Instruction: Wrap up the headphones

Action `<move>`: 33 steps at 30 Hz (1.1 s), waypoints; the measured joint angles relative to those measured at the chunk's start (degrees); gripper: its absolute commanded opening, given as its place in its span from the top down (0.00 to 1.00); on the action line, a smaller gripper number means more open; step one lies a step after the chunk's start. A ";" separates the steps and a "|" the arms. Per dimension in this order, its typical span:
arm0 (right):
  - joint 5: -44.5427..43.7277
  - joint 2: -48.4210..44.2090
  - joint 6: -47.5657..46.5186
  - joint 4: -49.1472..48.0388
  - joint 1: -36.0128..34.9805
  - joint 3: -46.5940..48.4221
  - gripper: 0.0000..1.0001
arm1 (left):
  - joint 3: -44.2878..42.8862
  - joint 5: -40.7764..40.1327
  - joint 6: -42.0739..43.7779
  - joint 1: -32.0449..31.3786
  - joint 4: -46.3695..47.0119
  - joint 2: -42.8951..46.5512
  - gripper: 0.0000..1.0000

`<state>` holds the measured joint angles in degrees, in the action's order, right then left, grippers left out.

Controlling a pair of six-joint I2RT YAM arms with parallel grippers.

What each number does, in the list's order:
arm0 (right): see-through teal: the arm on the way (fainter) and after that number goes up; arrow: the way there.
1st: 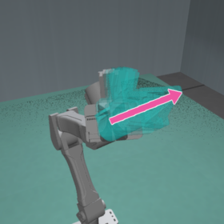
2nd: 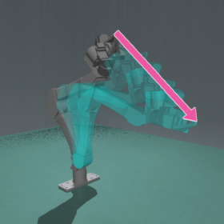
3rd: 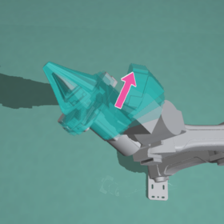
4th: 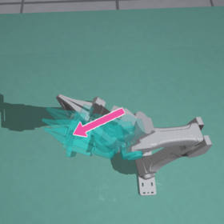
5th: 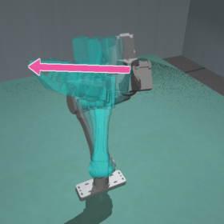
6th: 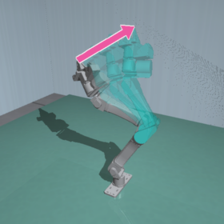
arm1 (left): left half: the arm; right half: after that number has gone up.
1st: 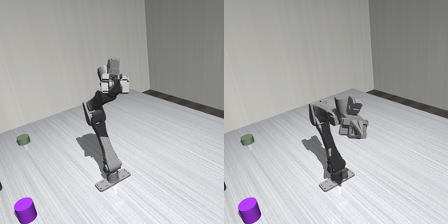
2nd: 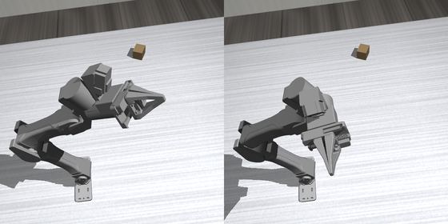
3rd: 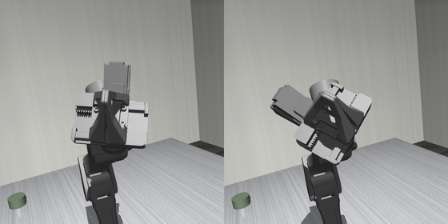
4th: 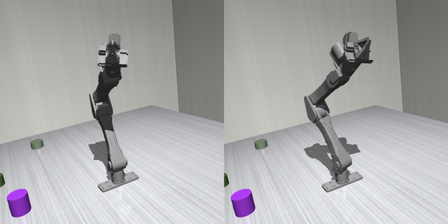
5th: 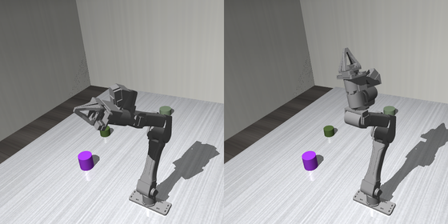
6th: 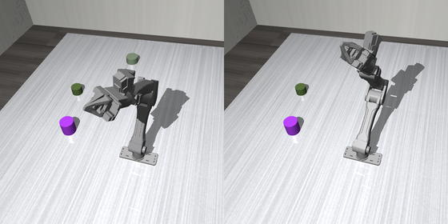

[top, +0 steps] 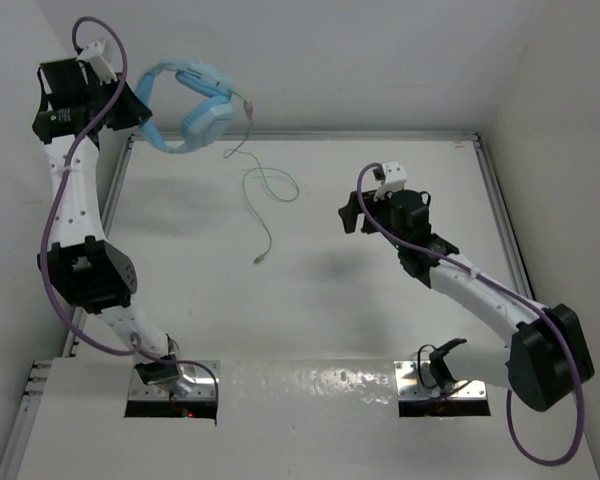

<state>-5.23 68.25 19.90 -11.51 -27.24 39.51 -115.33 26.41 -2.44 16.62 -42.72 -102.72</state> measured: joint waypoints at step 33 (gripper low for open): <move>7.45 60.24 20.70 -20.65 -13.33 33.88 0.54 | -10.29 9.01 -0.52 -2.73 -10.08 2.45 1.00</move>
<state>2.22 128.49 40.60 -32.16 -40.58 73.38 -125.62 35.42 -2.96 13.89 -52.80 -100.27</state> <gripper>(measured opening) 0.662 0.104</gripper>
